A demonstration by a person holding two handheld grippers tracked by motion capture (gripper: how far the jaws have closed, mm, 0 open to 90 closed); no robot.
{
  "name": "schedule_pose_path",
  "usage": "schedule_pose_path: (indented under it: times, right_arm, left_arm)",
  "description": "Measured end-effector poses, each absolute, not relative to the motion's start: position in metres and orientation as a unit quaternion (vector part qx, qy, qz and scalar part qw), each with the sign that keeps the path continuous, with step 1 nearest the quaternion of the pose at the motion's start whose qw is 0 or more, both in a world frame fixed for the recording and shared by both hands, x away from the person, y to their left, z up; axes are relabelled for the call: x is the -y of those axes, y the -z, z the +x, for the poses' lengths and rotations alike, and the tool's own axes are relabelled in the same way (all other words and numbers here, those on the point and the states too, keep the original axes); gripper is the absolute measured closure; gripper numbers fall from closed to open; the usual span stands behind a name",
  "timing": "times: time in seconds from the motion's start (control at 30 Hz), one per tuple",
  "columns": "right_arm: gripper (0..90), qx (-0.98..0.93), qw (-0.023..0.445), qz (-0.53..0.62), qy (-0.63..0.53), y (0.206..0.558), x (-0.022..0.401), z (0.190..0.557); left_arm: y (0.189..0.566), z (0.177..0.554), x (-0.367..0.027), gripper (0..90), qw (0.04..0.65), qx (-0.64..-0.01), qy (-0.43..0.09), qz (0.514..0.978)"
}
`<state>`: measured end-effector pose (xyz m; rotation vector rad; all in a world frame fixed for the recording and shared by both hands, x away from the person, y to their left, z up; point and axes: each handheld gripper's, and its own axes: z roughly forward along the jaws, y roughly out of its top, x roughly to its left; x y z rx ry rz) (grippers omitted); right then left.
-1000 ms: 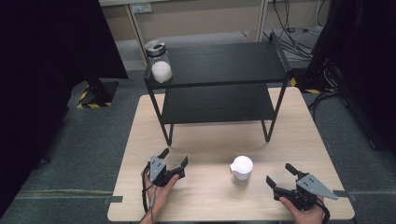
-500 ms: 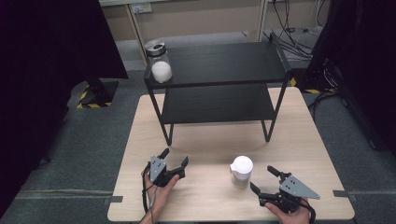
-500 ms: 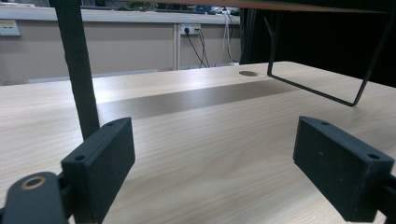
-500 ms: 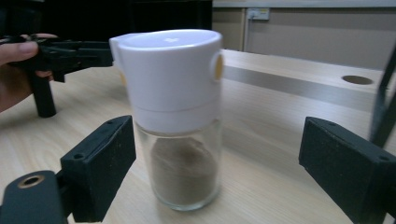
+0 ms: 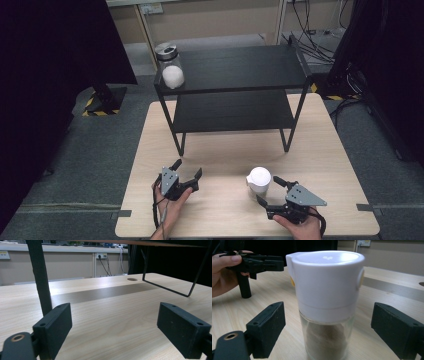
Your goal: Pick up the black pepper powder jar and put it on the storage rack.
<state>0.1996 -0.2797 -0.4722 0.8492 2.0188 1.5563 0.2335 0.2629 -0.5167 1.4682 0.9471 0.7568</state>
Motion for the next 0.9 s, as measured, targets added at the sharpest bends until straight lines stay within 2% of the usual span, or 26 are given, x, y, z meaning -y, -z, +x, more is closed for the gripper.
schedule_pose_path:
  times: [0.4, 0.9]
  right_arm:
    - [15.3, -0.739, 0.23, 0.308, -0.553, 0.475, 0.261, 0.211]
    - [30.2, -0.735, 0.247, 0.313, -0.548, 0.482, 0.253, 0.21]
  left_arm:
    - [0.516, 0.234, -0.263, 11.9, 0.58, -0.406, -0.322, 0.628]
    - [0.516, 0.234, -0.263, 11.9, 0.579, -0.406, -0.321, 0.63]
